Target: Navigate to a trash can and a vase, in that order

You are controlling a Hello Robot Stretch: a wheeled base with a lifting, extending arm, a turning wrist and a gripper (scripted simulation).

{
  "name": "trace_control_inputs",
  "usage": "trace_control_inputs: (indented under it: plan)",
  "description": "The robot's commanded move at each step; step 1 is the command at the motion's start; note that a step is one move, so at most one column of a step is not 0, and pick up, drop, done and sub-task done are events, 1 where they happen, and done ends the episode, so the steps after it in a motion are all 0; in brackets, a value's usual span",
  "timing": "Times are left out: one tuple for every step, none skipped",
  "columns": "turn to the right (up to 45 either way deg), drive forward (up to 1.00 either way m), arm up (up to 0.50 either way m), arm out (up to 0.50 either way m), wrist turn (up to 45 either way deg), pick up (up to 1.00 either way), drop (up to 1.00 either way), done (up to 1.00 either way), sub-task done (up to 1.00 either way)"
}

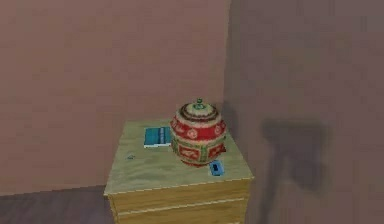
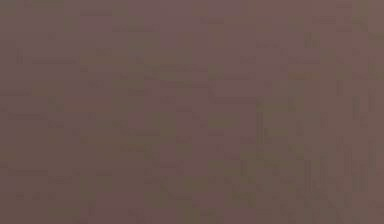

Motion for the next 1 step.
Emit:
trace_control_inputs:
  plan:
    - [0.0, 0.00, 0.00, 0.00, 0.0, 0.00, 0.00, 1.00, 0.00]
